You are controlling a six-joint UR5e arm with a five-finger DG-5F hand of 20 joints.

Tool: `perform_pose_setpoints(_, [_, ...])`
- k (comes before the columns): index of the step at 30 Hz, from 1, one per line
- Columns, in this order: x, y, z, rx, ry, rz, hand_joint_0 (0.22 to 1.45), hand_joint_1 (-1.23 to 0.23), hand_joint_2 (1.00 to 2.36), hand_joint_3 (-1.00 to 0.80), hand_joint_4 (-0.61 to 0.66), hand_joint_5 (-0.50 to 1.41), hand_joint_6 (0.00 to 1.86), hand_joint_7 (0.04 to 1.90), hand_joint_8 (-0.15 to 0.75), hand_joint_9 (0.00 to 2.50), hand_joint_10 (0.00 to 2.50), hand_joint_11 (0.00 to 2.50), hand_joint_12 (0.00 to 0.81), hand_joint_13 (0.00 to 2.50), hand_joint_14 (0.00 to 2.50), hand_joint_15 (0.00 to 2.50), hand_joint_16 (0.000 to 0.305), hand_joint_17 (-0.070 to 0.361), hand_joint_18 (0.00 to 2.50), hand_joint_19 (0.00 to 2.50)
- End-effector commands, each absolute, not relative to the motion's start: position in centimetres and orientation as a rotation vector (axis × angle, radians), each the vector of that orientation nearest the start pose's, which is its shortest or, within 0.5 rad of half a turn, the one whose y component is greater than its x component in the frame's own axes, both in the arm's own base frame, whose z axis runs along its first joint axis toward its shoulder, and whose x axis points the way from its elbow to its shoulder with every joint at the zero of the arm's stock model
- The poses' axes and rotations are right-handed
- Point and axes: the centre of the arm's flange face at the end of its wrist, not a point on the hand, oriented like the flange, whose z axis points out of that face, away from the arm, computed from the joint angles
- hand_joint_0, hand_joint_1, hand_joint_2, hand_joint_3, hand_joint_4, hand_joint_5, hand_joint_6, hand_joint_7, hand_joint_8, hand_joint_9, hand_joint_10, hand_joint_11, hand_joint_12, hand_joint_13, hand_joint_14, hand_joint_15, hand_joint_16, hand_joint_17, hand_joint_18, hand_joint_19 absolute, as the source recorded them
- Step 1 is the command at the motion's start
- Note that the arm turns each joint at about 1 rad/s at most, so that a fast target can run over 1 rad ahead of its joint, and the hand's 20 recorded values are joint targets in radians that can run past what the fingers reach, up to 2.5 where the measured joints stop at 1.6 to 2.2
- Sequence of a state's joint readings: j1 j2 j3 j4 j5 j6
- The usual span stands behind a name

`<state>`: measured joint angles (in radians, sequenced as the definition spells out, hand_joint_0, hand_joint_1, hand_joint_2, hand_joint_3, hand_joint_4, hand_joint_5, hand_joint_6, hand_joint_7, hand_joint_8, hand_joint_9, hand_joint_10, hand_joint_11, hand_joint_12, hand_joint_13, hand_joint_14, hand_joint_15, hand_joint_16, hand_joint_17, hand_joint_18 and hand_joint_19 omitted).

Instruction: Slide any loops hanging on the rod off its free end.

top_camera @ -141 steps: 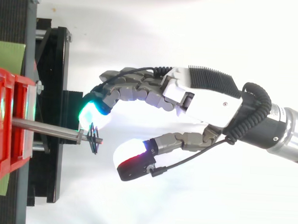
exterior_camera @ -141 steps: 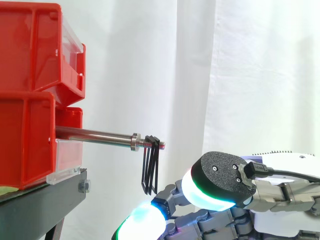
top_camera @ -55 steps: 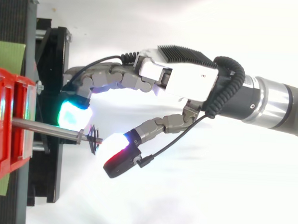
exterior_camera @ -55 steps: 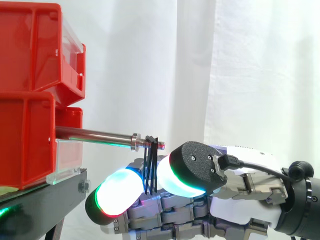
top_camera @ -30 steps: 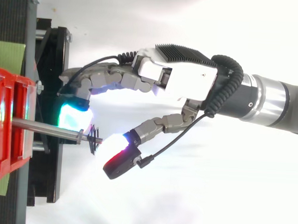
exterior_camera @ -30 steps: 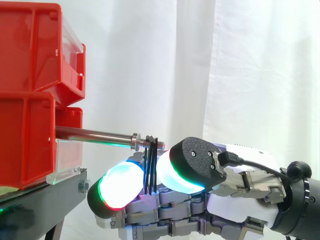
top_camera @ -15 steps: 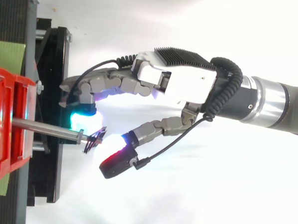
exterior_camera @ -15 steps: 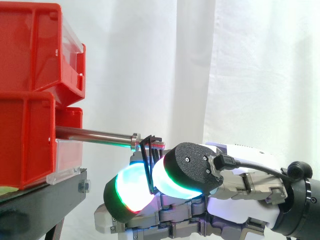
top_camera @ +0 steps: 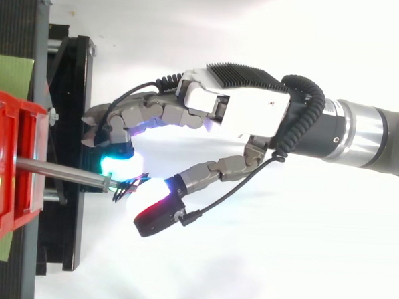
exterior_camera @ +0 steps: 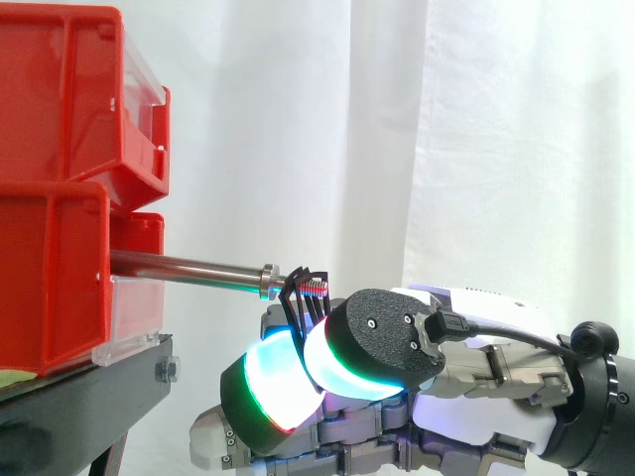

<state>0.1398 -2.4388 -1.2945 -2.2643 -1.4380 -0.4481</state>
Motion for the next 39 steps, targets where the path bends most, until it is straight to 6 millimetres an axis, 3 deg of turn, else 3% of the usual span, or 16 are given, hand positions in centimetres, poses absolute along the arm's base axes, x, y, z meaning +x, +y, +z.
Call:
perform_pose_setpoints(1, [78.5, -3.8, 15.1, 0.747, 1.136, 0.999, 0.61, -0.73, 1.02, -0.26, 0.17, -0.18, 0.72, 1.29, 0.267, 0.61, 0.00, 0.00, 0.295, 0.48, 0.00, 0.00, 0.046, 0.103, 0.48, 0.08])
perform_pose_setpoints(12, [78.2, -3.5, 15.1, 0.774, 1.171, 1.070, 0.61, -0.73, 1.02, -0.26, 0.18, -0.18, 0.73, 1.27, 0.266, 0.61, 0.00, 0.00, 0.296, 0.48, 0.00, 0.00, 0.046, 0.104, 0.47, 0.08])
perform_pose_setpoints(30, [74.7, -4.7, 20.1, 0.886, 1.418, 1.020, 0.62, -0.71, 1.01, -0.32, 0.19, -0.18, 0.74, 1.27, 0.271, 0.61, 0.00, 0.00, 0.297, 0.47, 0.00, 0.00, 0.046, 0.103, 0.47, 0.08])
perform_pose_setpoints(39, [72.4, -5.2, 21.9, 1.065, 1.499, 1.034, 0.67, -0.74, 1.01, -0.42, 0.18, -0.19, 0.73, 1.24, 0.268, 0.60, 0.00, 0.00, 0.297, 0.48, 0.00, 0.00, 0.046, 0.103, 0.48, 0.05])
